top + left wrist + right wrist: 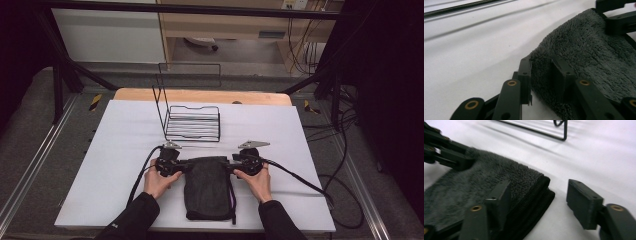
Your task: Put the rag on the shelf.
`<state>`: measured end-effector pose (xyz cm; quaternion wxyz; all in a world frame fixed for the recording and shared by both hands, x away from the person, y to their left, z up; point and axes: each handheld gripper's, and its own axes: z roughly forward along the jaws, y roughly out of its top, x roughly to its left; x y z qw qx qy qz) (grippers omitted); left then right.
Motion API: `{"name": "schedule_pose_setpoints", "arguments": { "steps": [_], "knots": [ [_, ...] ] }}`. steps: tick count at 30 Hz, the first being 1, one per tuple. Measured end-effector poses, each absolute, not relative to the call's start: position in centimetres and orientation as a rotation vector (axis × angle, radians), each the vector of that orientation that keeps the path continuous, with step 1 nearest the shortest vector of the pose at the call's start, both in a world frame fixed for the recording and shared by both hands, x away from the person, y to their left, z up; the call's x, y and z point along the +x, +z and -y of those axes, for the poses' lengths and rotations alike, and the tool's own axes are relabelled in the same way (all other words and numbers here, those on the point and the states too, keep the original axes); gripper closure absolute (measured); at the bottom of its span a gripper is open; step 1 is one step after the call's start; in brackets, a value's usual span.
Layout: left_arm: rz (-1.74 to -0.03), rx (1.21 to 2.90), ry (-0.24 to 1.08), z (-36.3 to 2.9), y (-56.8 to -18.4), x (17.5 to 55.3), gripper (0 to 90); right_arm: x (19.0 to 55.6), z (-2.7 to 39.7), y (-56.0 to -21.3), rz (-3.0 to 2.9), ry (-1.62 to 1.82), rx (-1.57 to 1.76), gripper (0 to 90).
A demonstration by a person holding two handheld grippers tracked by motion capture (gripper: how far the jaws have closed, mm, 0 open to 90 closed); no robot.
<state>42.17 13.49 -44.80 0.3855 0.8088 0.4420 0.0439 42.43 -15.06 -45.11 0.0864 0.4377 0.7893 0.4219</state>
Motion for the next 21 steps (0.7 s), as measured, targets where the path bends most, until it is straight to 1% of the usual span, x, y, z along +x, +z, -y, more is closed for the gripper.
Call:
{"name": "schedule_pose_setpoints", "arguments": {
  "steps": [3,6,11,14,17,18,19,21],
  "knots": [
    [-1.119,2.067,0.116,-13.47,-44.77,42.13,70.9,42.55,14.93,-45.59,-2.365,1.232,1.317,42.8],
    [-1.110,2.070,0.121,-13.38,-44.77,42.06,71.8,42.38,14.86,-45.54,-2.382,1.246,1.320,51.9],
    [-1.102,2.071,0.128,-13.32,-44.79,42.03,72.8,42.30,14.82,-45.45,-2.400,1.252,1.368,57.1],
    [-1.100,2.070,0.113,-13.43,-44.81,42.15,73.8,42.39,14.82,-45.44,-2.412,1.256,1.393,62.1],
    [-1.096,2.063,0.104,-13.47,-44.84,42.20,75.2,42.51,14.86,-45.37,-2.432,1.264,1.423,68.8],
    [-1.096,2.061,0.100,-13.50,-44.84,42.22,76.5,42.56,14.90,-45.32,-2.440,1.276,1.434,74.7],
    [-1.096,2.060,0.100,-13.51,-44.84,42.22,76.5,42.56,14.90,-45.32,-2.440,1.276,1.434,74.7],
    [-1.095,2.058,0.099,-13.55,-44.80,42.22,77.5,42.58,14.92,-45.26,-2.440,1.287,1.445,77.9]
  ]
}}
